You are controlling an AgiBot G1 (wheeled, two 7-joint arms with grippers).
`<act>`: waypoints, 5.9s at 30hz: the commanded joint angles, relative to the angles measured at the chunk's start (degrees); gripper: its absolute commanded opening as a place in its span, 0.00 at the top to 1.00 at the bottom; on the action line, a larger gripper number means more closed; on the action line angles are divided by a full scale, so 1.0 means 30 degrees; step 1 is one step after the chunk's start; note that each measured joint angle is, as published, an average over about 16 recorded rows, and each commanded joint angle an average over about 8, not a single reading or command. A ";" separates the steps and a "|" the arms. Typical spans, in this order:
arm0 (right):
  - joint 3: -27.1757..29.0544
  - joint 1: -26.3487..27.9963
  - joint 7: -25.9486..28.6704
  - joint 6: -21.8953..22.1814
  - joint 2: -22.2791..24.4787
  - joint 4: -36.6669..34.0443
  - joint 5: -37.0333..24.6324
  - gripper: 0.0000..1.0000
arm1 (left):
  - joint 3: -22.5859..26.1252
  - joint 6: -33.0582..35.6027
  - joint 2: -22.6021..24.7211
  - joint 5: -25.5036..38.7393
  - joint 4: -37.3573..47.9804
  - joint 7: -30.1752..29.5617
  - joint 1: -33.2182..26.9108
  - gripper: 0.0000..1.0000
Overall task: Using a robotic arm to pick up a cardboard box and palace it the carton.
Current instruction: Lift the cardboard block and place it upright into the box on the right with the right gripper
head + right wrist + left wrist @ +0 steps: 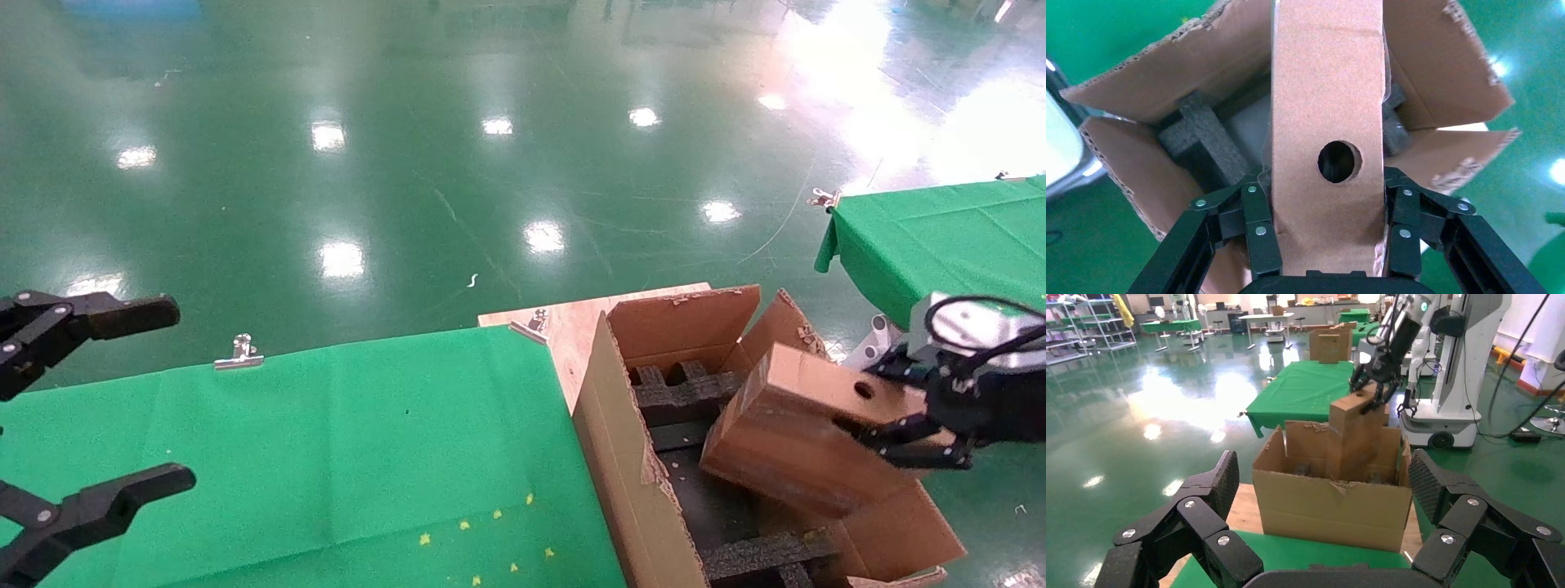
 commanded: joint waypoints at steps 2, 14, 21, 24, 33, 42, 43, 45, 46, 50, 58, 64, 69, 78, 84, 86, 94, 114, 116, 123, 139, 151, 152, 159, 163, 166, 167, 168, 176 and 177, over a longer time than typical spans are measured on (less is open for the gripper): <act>-0.0304 -0.0625 0.0000 0.0648 0.0261 0.0115 0.0416 1.00 | 0.0000 -0.0001 -0.0001 -0.0004 0.0001 0.0000 0.0001 0.00; -0.0320 -0.0676 0.0038 0.0712 0.0158 0.0058 0.0474 1.00 | -0.0001 -0.0002 -0.0002 -0.0009 0.0002 0.0001 0.0003 0.00; -0.0864 -0.1534 0.2200 0.2455 -0.0439 -0.0242 0.0045 1.00 | -0.0001 -0.0003 -0.0003 -0.0011 0.0002 0.0001 0.0003 0.00; -0.1289 -0.2216 0.4452 0.4126 -0.0769 -0.0153 -0.0439 1.00 | -0.0001 -0.0003 -0.0003 -0.0011 0.0002 0.0001 0.0003 0.00; -0.2252 -0.3475 1.2403 0.8185 -0.1033 0.1440 -0.2765 1.00 | 0.0000 -0.0003 -0.0003 -0.0011 0.0003 0.0001 0.0003 0.00; -0.2937 -0.3809 2.0159 0.9573 -0.0935 0.3609 -0.6438 1.00 | 0.0000 -0.0003 -0.0003 -0.0012 0.0003 0.0001 0.0003 0.00; -0.2987 -0.3797 2.0871 0.9513 -0.0935 0.3819 -0.6825 1.00 | 0.0000 -0.0003 -0.0003 -0.0012 0.0003 0.0001 0.0003 0.00; -0.3082 -0.3793 2.2104 0.9354 -0.0946 0.4167 -0.7489 1.00 | 0.0000 -0.0003 -0.0003 -0.0012 0.0003 0.0001 0.0003 0.00; -0.3129 -0.3803 2.2661 0.9281 -0.0954 0.4307 -0.7783 1.00 | 0.0000 -0.0003 -0.0003 -0.0012 0.0003 0.0001 0.0003 0.00; -0.3288 -0.3914 2.4451 0.9194 -0.1025 0.4590 -0.8672 1.00 | 0.0000 -0.0003 -0.0003 -0.0012 0.0003 0.0002 0.0003 0.00; -0.3525 -0.4285 2.6650 0.9501 -0.1303 0.4757 -0.9528 1.00 | 0.0001 -0.0003 -0.0003 -0.0012 0.0003 0.0002 0.0003 0.00; -0.3746 -0.4594 2.7148 0.9753 -0.1547 0.4824 -1.0054 1.00 | 0.0001 -0.0003 -0.0003 -0.0012 0.0003 0.0002 0.0003 0.00; -0.4004 -0.4989 2.7682 1.0176 -0.1699 0.4828 -1.0760 1.00 | 0.0001 -0.0003 -0.0003 -0.0012 0.0003 0.0002 0.0003 0.00; -0.4418 -0.5738 2.8795 1.0936 -0.2056 0.4847 -1.1694 1.00 | 0.0001 -0.0003 -0.0003 -0.0012 0.0003 0.0002 0.0003 0.00; -0.4687 -0.6196 2.9378 1.1230 -0.2394 0.4819 -1.2227 1.00 | 0.0002 -0.0003 -0.0004 -0.0013 0.0003 0.0002 0.0003 0.00; -0.4784 -0.6364 2.9629 1.1333 -0.2532 0.4800 -1.2475 1.00 | 0.0002 -0.0003 -0.0004 -0.0013 0.0003 0.0002 0.0003 0.00; -0.5169 -0.7076 3.0901 1.1698 -0.3267 0.4740 -1.3609 1.00 | 0.0002 -0.0004 -0.0004 -0.0013 0.0003 0.0002 0.0003 0.00; -0.5595 -0.8230 3.3630 1.2236 -0.4787 0.4309 -1.5750 1.00 | 0.0003 -0.0004 -0.0004 -0.0013 0.0003 0.0003 0.0002 0.00; -0.5576 -0.8180 3.3701 1.2183 -0.4849 0.4356 -1.5864 1.00 | 0.0003 -0.0004 -0.0004 -0.0013 0.0003 0.0003 0.0002 0.00; -0.5479 -0.7826 3.3922 1.1810 -0.4969 0.4523 -1.6575 1.00 | 0.0003 -0.0004 -0.0004 -0.0014 0.0003 0.0003 0.0002 0.00; -0.5338 -0.7475 3.4457 1.1459 -0.5074 0.4636 -1.7630 1.00 | 0.0004 -0.0004 -0.0004 -0.0014 0.0003 0.0003 0.0002 0.00; -0.5733 -0.8556 3.5185 1.2027 -0.5479 0.4166 -1.8041 1.00 | 0.0004 -0.0004 -0.0004 -0.0014 0.0003 0.0003 0.0002 0.00; -0.5766 -0.8674 3.5260 1.2127 -0.5545 0.4067 -1.8077 1.00 | 0.0004 -0.0004 -0.0004 -0.0014 0.0003 0.0003 0.0002 0.00; -0.5980 -0.9418 3.5392 1.2964 -0.6200 0.2828 -1.8070 1.00 | 0.0005 -0.0004 -0.0005 -0.0015 0.0003 0.0004 0.0002 0.00; -0.6073 -0.9722 3.5111 1.3430 -0.6662 0.1889 -1.7712 1.00 | 0.0005 -0.0004 -0.0005 -0.0015 0.0003 0.0004 0.0002 0.00; -0.6160 -0.9966 3.4777 1.3798 -0.6998 0.1227 -1.7380 1.00 | 0.0005 -0.0005 -0.0005 -0.0015 0.0003 0.0004 0.0002 0.00; -0.6194 -1.0056 3.4653 1.3918 -0.7110 0.1010 -1.7259 1.00 | 0.0005 -0.0005 -0.0005 -0.0015 0.0003 0.0004 0.0002 0.00; -0.6229 -1.0144 3.4520 1.4036 -0.7222 0.0794 -1.7143 1.00 | 0.0005 -0.0005 -0.0005 -0.0015 0.0003 0.0004 0.0002 0.00; -0.6529 -1.0805 3.3301 1.4761 -0.8079 -0.0765 -1.6162 1.00 | 0.0005 -0.0005 -0.0005 -0.0015 0.0003 0.0004 0.0002 0.00; -0.6564 -1.0869 3.3122 1.4830 -0.8181 -0.0933 -1.6036 1.00 | 0.0005 -0.0005 -0.0005 -0.0015 0.0003 0.0004 0.0002 0.00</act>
